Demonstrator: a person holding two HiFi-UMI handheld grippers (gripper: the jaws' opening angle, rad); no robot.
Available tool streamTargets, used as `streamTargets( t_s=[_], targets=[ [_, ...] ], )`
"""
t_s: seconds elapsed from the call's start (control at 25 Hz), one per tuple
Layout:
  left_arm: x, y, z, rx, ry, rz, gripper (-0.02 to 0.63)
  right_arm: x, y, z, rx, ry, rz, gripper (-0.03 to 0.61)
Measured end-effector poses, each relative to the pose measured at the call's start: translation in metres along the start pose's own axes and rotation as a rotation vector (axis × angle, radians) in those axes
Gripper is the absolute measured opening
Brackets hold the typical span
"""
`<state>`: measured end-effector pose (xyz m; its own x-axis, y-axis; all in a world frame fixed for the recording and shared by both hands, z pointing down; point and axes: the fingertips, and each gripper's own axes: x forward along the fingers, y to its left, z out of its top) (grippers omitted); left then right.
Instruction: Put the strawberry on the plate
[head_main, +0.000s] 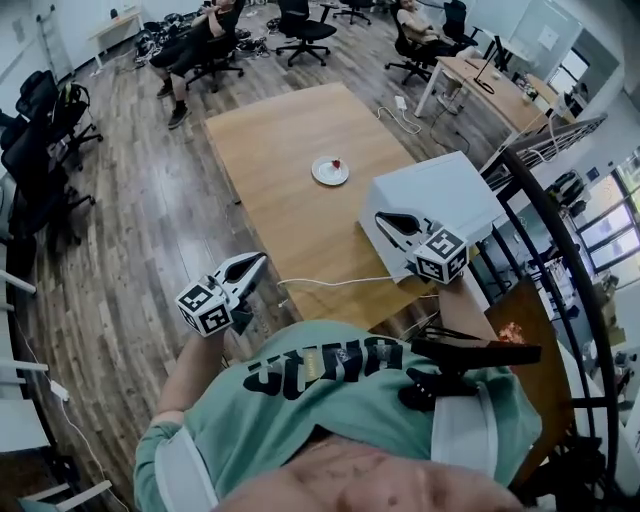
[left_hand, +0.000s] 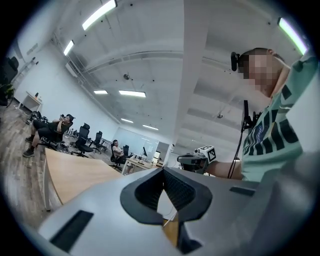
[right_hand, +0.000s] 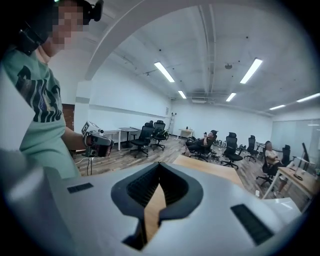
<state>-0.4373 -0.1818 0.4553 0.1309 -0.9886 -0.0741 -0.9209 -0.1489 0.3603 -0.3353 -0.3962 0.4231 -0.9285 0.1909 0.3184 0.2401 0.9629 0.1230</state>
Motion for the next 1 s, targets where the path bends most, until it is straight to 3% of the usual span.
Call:
streamTargets(
  t_s=[0.28,0.6,0.84,1.0],
  targets=[
    [0.048,-0.064,-0.005,0.0,-0.002,0.016,0.003,-0.084,-0.016,-0.011,0.003,-0.084,0.007,0.008],
    [0.119,-0.162,-0.045,-0.035,-0.006,0.01,0.003,-0.165,-0.004,-0.067,0.02,-0.098,0.119,0.008],
    [0.128,-0.213,-0.075,-0.032,0.044,0.029,0.003,-0.201,0.016,-0.094,0.059,-0.146,0.186,0.008],
    [0.103,-0.223,-0.067,-0.006,0.043,0.046,0.003,-0.204,0.041,-0.092,0.068,-0.163,0.196,0.008]
  ],
)
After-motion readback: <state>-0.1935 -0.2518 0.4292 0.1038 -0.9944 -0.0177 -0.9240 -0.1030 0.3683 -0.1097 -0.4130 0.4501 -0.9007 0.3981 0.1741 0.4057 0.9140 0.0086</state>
